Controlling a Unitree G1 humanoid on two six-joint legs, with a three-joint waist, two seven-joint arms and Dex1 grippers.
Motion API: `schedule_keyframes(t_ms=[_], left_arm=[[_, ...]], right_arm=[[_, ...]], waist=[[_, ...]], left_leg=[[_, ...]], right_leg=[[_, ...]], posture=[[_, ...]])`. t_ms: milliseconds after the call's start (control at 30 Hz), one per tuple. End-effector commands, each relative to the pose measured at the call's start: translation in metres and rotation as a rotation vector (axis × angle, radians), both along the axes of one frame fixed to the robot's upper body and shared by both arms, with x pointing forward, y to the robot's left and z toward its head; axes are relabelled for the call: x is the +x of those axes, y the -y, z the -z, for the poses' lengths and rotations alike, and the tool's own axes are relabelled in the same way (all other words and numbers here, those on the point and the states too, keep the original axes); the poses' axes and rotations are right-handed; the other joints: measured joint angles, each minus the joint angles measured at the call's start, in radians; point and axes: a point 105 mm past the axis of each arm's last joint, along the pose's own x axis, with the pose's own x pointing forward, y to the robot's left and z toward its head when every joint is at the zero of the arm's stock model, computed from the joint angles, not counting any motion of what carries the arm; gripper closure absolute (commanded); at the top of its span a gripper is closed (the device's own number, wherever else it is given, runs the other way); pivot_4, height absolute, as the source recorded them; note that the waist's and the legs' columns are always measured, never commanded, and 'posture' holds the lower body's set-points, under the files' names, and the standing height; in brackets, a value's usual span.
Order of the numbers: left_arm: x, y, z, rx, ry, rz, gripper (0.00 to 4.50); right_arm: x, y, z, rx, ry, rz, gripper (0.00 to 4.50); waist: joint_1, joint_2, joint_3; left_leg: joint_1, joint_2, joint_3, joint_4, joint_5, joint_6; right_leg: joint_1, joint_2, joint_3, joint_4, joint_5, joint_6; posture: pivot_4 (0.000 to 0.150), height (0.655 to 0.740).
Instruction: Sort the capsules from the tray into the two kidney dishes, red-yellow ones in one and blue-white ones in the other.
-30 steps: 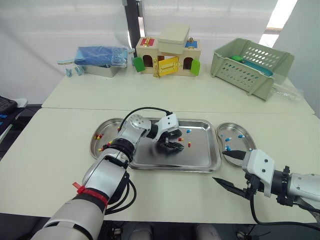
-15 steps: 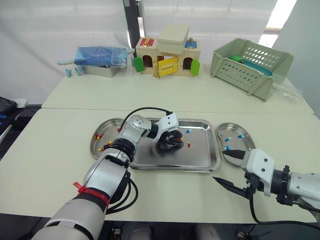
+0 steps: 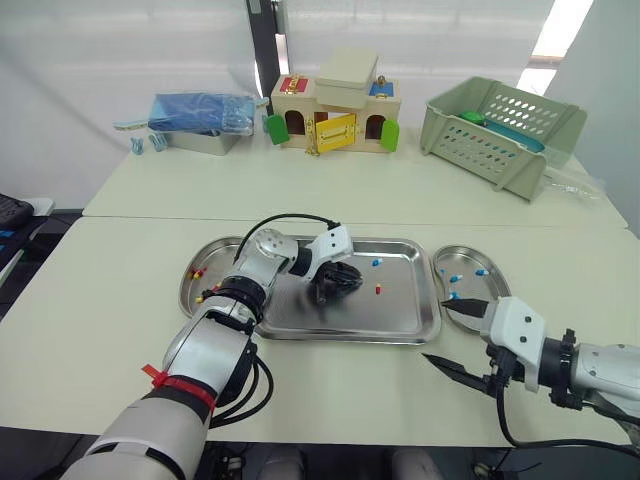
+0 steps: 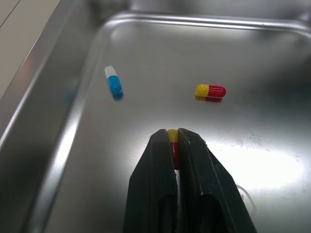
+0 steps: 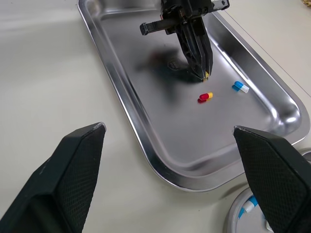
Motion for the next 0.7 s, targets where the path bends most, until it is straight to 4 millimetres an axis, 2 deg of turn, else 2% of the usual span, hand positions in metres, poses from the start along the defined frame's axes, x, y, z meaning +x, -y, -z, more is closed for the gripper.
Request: schedule_keyframes(t_ms=[33,133,200,267,300,400,500,667,700], left_arm=[[0.002,0.0,-0.029,-0.102,0.053,0.008,4.49],[-0.004,-0.007,-0.06,-0.194,0.111,0.014,4.49],[-0.013,-0.017,-0.073,-0.233,0.142,-0.014,4.49],[-0.021,-0.034,-0.081,-0.248,0.17,-0.079,4.49],[-0.025,-0.049,-0.084,-0.252,0.182,-0.139,4.49],[-0.032,-0.082,-0.085,-0.244,0.197,-0.284,4.49],[-0.034,-0.131,-0.082,-0.238,0.199,-0.502,4.49],[-0.039,-0.186,-0.072,-0.201,0.212,-0.722,4.49],[-0.04,-0.193,-0.071,-0.199,0.212,-0.748,4.49]], right_arm=[[-0.001,-0.004,-0.007,0.004,0.035,-0.02,0.06],[-0.003,-0.005,-0.006,0.006,0.027,-0.027,0.06],[-0.004,-0.005,-0.006,0.007,0.022,-0.029,0.06],[-0.006,-0.004,-0.005,0.008,0.015,-0.029,0.06],[-0.007,-0.002,-0.005,0.008,0.011,-0.027,0.06],[-0.01,0.002,-0.005,0.004,0.002,-0.023,0.06],[-0.015,0.005,-0.001,-0.002,-0.019,-0.031,0.06],[-0.013,0.006,-0.002,-0.004,-0.017,-0.034,0.06],[-0.013,0.006,-0.002,-0.004,-0.016,-0.035,0.06]], waist=[[0.0,0.0,0.0],[-0.002,0.0,0.0],[-0.004,0.0,0.0],[-0.005,0.001,0.0],[-0.007,0.001,0.0],[-0.007,0.001,-0.001],[-0.002,0.001,-0.001],[0.002,0.001,-0.001],[0.003,0.001,-0.001]], left_leg=[[0.0,0.0,0.0,0.0,0.0,0.0],[-0.001,0.0,0.0,0.0,0.0,0.0],[-0.001,0.0,-0.001,0.0,0.0,0.0],[0.0,0.001,0.0,0.0,0.0,0.0],[0.0,0.001,-0.001,0.0,0.0,0.0],[0.001,0.001,-0.001,-0.001,0.0,0.0],[0.001,0.001,-0.001,0.0,0.0,0.0],[0.001,0.001,-0.001,0.0,0.0,0.0],[0.001,0.001,-0.001,0.0,0.0,0.0]], right_leg=[[0.0,0.0,0.0,0.0,0.0,0.0],[-0.001,0.0,0.0,0.0,0.0,0.0],[-0.001,0.0,0.0,0.0,0.0,0.0],[-0.001,0.0,0.0,0.0,0.0,0.0],[0.0,0.0,0.0,0.0,0.0,0.0],[0.0,0.0,0.001,0.0,0.0,0.0],[0.001,0.0,0.001,0.0,0.0,0.0],[0.001,0.0,0.001,0.0,0.0,0.0],[0.001,0.0,0.001,-0.001,0.0,0.0]], posture=[[0.15,0.74],[0.15,0.74],[0.15,0.74],[0.15,0.74],[0.15,0.74],[0.15,0.74],[0.15,0.74],[0.15,0.74],[0.15,0.74]])
